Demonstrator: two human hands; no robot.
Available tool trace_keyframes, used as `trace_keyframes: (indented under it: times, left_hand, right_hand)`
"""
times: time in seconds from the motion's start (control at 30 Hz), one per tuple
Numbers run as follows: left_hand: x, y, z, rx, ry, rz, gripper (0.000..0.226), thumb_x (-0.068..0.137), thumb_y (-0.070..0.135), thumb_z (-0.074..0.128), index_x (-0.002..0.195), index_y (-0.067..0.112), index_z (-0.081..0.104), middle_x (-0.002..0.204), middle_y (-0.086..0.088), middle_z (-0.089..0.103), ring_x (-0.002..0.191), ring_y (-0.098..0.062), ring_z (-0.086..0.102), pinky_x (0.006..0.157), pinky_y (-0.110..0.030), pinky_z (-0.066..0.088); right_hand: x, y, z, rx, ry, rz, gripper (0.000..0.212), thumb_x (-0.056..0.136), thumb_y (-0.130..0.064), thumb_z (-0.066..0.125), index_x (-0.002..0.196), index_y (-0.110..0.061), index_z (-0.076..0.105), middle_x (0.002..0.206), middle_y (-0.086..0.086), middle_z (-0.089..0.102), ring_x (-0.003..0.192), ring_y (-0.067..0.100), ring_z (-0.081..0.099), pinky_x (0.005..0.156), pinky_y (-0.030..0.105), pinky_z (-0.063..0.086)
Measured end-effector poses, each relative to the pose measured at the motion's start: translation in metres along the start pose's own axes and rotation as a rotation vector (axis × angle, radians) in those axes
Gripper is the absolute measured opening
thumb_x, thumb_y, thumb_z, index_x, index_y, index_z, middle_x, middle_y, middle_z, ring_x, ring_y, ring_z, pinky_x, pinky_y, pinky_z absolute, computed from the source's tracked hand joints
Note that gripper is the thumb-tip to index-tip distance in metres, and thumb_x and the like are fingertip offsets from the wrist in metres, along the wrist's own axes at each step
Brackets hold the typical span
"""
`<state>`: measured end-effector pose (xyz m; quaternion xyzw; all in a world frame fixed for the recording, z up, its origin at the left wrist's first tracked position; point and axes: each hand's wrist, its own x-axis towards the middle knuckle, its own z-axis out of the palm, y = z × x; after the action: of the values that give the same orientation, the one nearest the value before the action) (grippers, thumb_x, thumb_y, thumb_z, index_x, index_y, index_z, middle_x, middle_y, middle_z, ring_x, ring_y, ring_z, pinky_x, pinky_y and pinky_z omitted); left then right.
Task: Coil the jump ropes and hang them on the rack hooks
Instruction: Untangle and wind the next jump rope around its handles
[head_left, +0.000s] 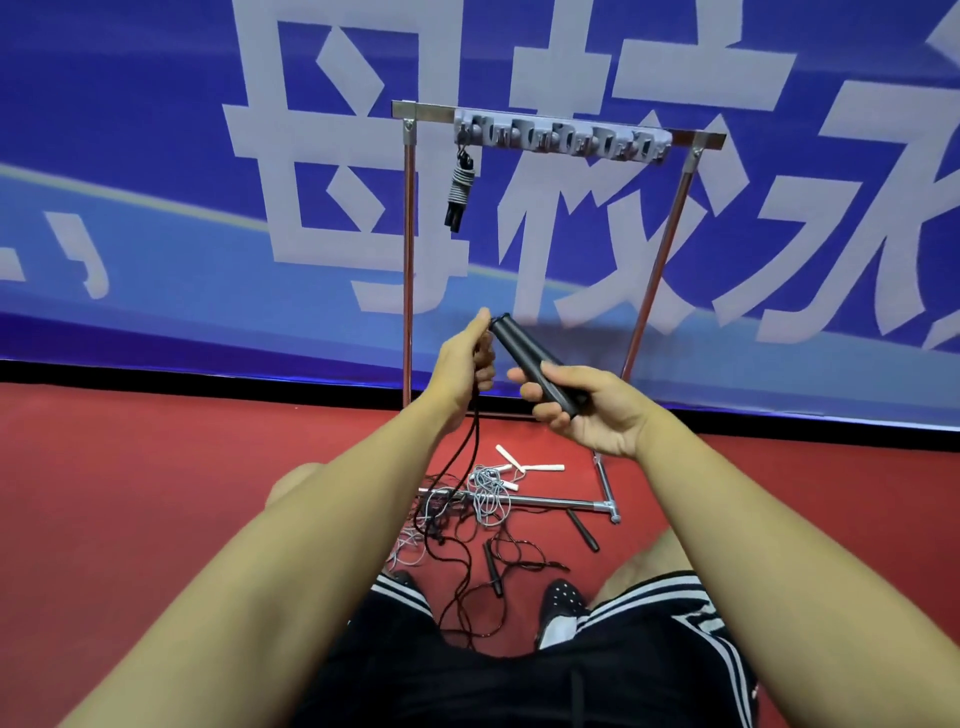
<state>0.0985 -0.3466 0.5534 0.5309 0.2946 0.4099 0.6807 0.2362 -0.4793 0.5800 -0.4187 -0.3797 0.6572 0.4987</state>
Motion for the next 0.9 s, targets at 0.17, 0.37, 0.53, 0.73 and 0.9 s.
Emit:
trace_keyframes:
  times: [0.17,0.37,0.53,0.73,0.9]
  left_hand:
    - [-0.012,-0.042,0.002,0.005,-0.087,-0.035,0.047,0.105,0.051,0.045,0.071,0.019,0.045,0.06,0.002,0.032,0.053,-0.014,0.036,0.059,-0.028,0.039]
    - [-0.025,-0.087,0.007,0.145,-0.12,-0.087,0.051,0.106,0.049,0.043,0.064,0.021,0.036,0.06,0.003,0.04,0.057,-0.014,0.046,0.079,-0.035,0.042]
    - [-0.033,-0.103,0.009,0.306,-0.086,-0.076,0.049,0.095,0.064,0.047,0.07,0.022,0.038,0.064,0.009,0.041,0.065,-0.015,0.038,0.071,-0.035,0.036]
    - [-0.039,-0.098,0.017,0.244,-0.03,0.012,0.036,0.107,0.044,0.044,0.095,0.018,0.066,0.063,0.01,0.037,0.052,-0.007,0.031,0.049,-0.022,0.028]
    - [-0.04,-0.093,0.019,0.337,-0.066,0.021,0.05,0.107,0.046,0.042,0.09,0.01,0.072,0.06,0.007,0.032,0.051,-0.01,0.029,0.051,-0.025,0.028]
  right_hand:
    - [0.002,-0.009,0.0,0.127,0.073,-0.128,0.034,0.094,-0.021,0.052,0.12,-0.003,0.063,0.097,0.006,0.068,0.059,0.006,0.053,0.047,0.012,0.043]
    - [0.003,-0.024,-0.003,0.181,0.135,-0.211,0.029,0.099,-0.021,0.051,0.12,-0.005,0.062,0.091,0.004,0.07,0.061,0.006,0.056,0.049,0.012,0.045]
    - [0.003,-0.032,-0.005,0.226,0.163,-0.29,0.025,0.105,-0.018,0.047,0.119,-0.006,0.063,0.098,0.007,0.072,0.068,0.01,0.06,0.056,0.014,0.05]
    - [0.012,-0.032,-0.012,0.293,0.237,-0.36,0.019,0.107,-0.016,0.047,0.121,-0.008,0.056,0.103,0.011,0.075,0.067,0.011,0.059,0.057,0.016,0.048]
    - [0.018,-0.028,-0.023,0.283,0.362,-0.375,0.018,0.106,-0.015,0.049,0.123,-0.008,0.053,0.12,0.019,0.073,0.063,0.012,0.054,0.058,0.02,0.051]
